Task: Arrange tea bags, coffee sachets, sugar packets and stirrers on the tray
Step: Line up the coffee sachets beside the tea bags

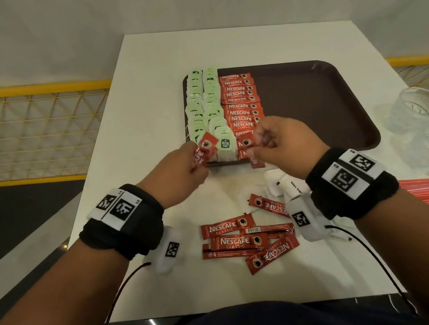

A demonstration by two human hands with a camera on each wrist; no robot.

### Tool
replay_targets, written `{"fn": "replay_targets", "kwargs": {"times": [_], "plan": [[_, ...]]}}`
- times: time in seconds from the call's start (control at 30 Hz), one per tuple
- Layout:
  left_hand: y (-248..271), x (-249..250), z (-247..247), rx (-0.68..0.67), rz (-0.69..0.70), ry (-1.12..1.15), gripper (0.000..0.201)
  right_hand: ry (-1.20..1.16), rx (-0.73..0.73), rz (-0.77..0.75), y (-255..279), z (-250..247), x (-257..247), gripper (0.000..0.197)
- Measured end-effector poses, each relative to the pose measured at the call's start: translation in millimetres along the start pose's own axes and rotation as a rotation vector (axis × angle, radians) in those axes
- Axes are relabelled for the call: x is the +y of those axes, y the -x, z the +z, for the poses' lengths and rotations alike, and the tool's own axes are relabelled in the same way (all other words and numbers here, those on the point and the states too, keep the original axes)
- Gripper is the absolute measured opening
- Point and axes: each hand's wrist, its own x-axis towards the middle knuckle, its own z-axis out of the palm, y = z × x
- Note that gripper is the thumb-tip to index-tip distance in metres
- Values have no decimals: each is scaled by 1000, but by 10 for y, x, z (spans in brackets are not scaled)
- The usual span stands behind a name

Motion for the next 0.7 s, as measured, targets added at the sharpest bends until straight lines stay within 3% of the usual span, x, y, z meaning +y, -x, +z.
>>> {"fn": "replay_targets", "kwargs": {"times": [0.13, 0.3, 0.4, 0.6, 0.7], "plan": [[-85, 154, 22, 120, 44, 191, 24, -546, -20, 142, 3, -70, -96, 24], [-176, 205, 124, 25, -15, 477, 23, -899, -43, 184, 38, -103, -142, 20], [-205, 238, 134, 33, -1, 576, 9, -904, -39, 205, 33, -109, -69, 12], [-276, 220, 31, 7, 37, 453, 7, -632, 32, 172, 19, -217, 177, 13], [-311, 223, -40, -27, 59, 456, 8, -684, -21, 209, -14, -245, 269, 9]]}}
